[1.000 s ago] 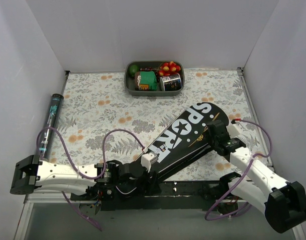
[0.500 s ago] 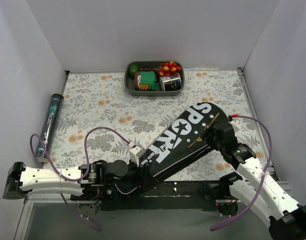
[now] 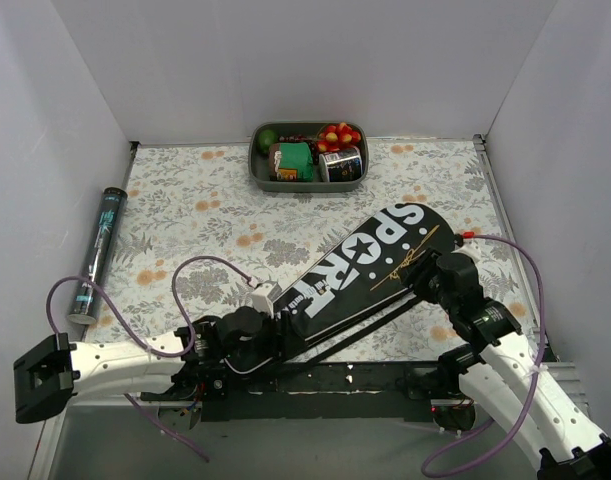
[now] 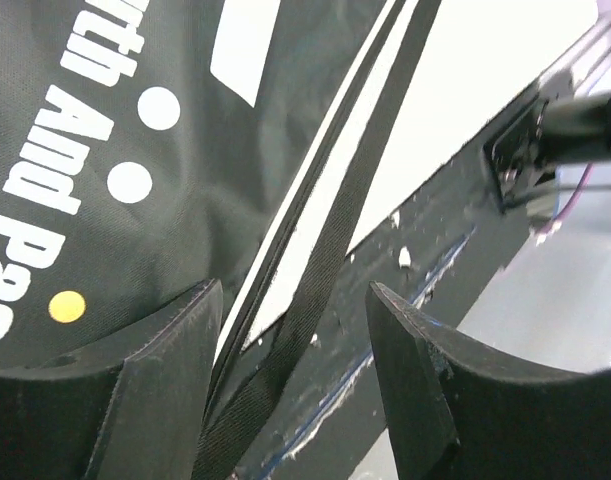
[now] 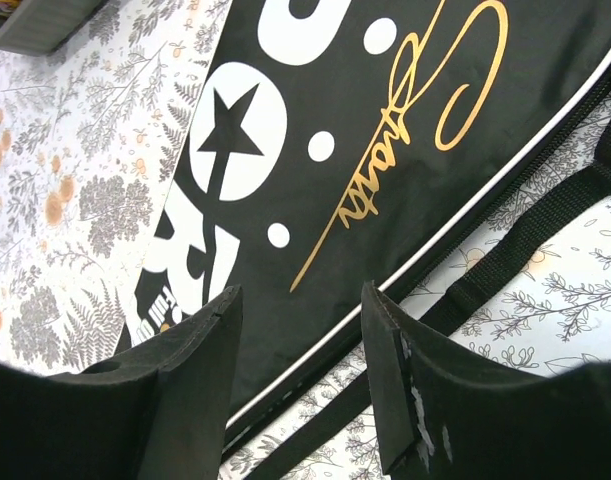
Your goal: Pack up the badminton gear
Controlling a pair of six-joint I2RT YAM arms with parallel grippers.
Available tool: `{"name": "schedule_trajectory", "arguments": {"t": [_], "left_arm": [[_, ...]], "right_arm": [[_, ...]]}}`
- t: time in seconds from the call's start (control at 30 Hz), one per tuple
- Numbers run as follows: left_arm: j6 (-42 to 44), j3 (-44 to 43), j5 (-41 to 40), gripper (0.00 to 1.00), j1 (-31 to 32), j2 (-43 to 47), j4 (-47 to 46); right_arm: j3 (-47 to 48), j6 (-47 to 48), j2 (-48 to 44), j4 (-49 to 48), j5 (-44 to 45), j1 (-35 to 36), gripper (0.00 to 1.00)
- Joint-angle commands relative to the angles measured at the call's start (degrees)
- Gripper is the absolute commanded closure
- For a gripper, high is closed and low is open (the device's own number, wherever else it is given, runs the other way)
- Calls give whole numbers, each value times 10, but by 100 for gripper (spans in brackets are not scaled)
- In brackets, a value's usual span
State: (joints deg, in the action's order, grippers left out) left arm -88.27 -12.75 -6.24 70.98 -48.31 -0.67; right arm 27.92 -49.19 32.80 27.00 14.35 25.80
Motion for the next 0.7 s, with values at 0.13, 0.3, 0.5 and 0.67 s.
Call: {"name": "schedule_trajectory", "arguments": {"t": [0.13,0.3,0.5,0.67], "left_arm": [[19,6,90,41,-123,-48,-44],[26,-23,138,41,-196,-164,-66],[57,-62,178,42,-287,-220,-76],[90,-79,200,41,-374,-215,-47]], "right_arm": [[-10,18,-11,0,-13,3,44],[5,35,14,11,-8,3,44],[29,73,59,35,17,3,43],[51,95,101,36,31,2,43]]}}
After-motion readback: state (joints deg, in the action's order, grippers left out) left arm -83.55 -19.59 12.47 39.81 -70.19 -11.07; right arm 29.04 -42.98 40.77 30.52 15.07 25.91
